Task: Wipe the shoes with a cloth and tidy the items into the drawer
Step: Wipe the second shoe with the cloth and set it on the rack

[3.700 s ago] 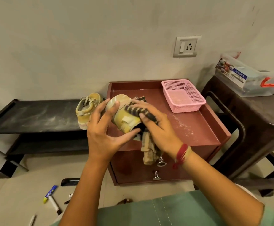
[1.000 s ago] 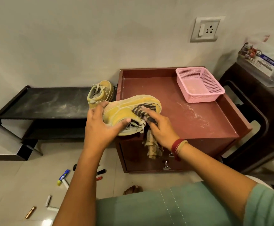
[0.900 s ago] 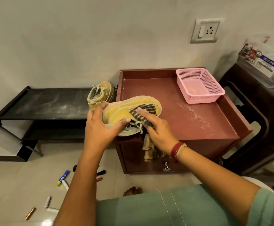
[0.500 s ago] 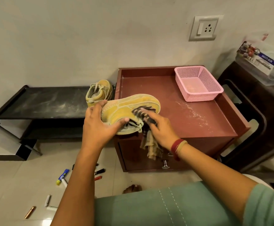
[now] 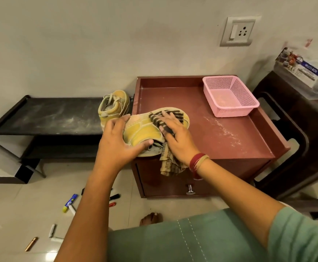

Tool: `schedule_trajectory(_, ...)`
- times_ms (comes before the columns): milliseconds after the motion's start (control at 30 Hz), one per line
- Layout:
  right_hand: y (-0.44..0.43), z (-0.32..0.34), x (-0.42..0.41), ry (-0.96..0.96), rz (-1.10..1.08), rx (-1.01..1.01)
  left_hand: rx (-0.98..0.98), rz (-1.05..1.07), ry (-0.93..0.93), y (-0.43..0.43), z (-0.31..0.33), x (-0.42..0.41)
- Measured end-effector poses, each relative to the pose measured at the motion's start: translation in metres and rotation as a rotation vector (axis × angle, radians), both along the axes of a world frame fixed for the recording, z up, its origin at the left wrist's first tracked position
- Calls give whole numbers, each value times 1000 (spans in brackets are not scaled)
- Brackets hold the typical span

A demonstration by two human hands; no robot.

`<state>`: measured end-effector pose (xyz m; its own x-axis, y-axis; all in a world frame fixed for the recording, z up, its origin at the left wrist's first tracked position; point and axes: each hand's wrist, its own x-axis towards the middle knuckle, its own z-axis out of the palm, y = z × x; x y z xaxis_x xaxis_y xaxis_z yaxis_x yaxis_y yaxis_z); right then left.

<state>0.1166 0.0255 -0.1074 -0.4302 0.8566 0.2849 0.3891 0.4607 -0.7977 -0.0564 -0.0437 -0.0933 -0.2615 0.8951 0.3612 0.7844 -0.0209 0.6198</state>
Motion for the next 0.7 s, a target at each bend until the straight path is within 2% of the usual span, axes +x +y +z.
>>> schedule_trajectory(33, -3, 1, 0, -10, 14, 5, 6, -3, 5, 0, 0, 0)
schedule_trajectory(133, -18, -1, -3, -34, 258, 53, 16, -42, 13, -1, 1, 0)
schedule_trajectory(167, -15, -2, -2, -12, 259, 45, 13, -44, 15, 0, 1, 0)
schedule_trajectory(233, -2, -2, 2, 56, 103, 3, 4, -25, 16, 0, 1, 0)
schedule_trajectory(300, 1, -2, 3, 45, 31, -21, 2, -5, 10, 1, 1, 0)
schedule_trajectory(400, -9, -4, -1, 5, 243, 42, 8, -24, 27, 2, 2, -2)
schedule_trajectory(533, 3, -2, 4, 32, 67, -20, 6, 4, 14, 1, 3, -2)
schedule_trajectory(633, -8, -3, 0, 27, 257, 14, 6, -9, 36, 0, 4, -2)
schedule_trajectory(700, -4, -5, 0, 30, 227, 10, 1, -14, 40, 0, 4, -2)
